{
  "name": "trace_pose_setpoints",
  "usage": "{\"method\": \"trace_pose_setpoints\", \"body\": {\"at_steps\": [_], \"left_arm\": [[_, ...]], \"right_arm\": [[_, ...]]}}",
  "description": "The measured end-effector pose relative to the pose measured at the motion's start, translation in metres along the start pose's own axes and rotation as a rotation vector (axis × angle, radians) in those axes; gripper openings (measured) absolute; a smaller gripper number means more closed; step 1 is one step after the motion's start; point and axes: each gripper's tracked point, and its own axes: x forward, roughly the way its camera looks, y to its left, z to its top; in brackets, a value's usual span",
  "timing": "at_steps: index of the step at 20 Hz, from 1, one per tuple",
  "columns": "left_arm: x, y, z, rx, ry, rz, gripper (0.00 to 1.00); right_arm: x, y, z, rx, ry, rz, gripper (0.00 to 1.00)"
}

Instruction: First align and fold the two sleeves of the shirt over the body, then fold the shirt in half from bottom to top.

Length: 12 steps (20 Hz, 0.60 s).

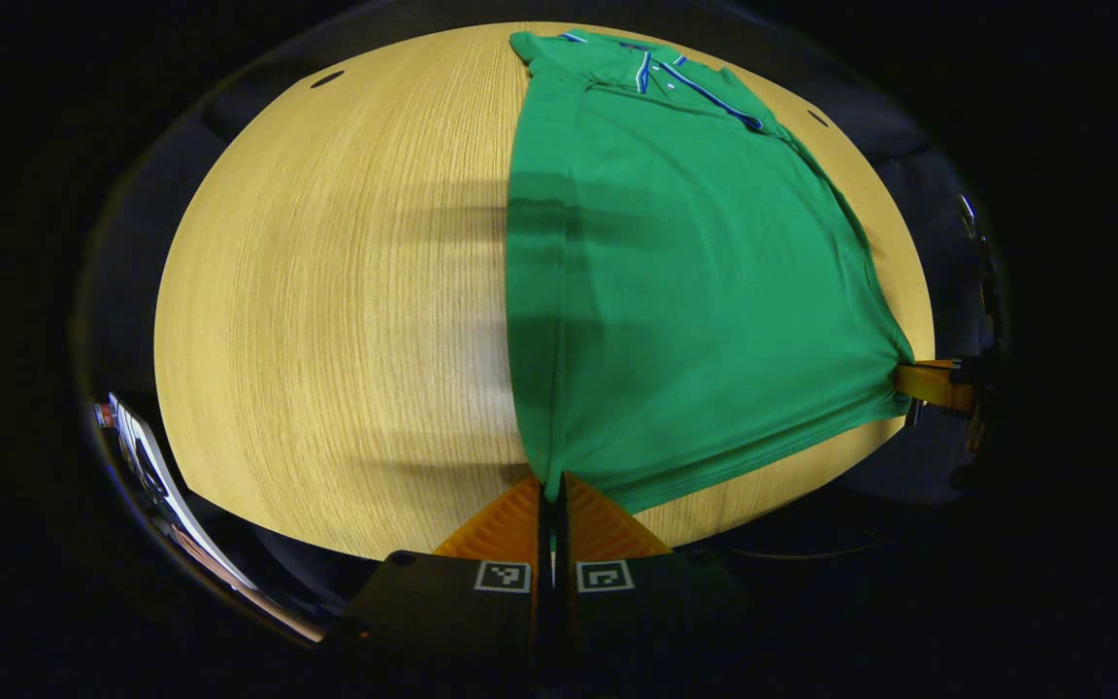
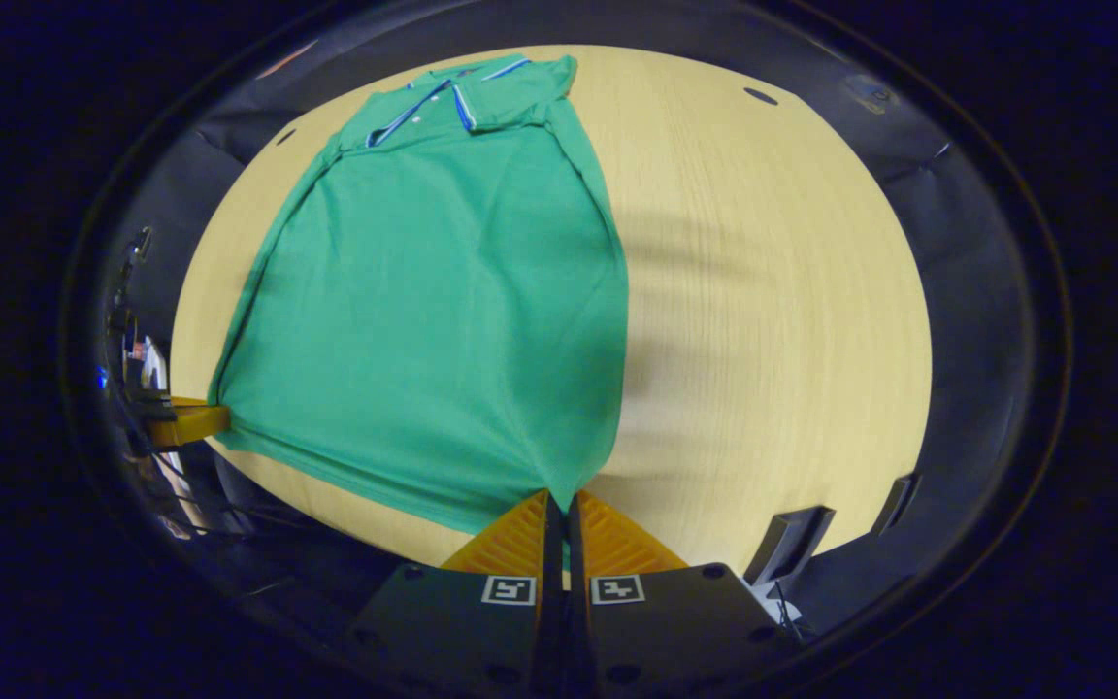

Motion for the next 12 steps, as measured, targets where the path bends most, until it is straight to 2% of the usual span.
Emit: {"method": "trace_pose_setpoints", "body": {"at_steps": [5,6,8,11,12], "left_arm": [[-0.037,0.004,0.028,-0.015,-0.082,-0.004,0.03],[-0.045,0.005,0.035,-0.010,-0.099,-0.002,0.03],[-0.057,0.005,0.051,-0.002,-0.136,0.001,0.04],[-0.071,0.006,0.081,0.009,-0.189,0.002,0.03],[-0.076,0.006,0.091,0.018,-0.206,0.003,0.03]], "right_arm": [[-0.036,0.006,0.018,-0.005,-0.031,0.040,0.06],[-0.043,0.007,0.025,-0.009,-0.045,0.044,0.10],[-0.060,0.007,0.043,-0.010,-0.081,0.051,0.06],[-0.083,0.008,0.078,-0.025,-0.143,0.053,0.06],[-0.090,0.008,0.093,-0.028,-0.167,0.052,0.10]]}}
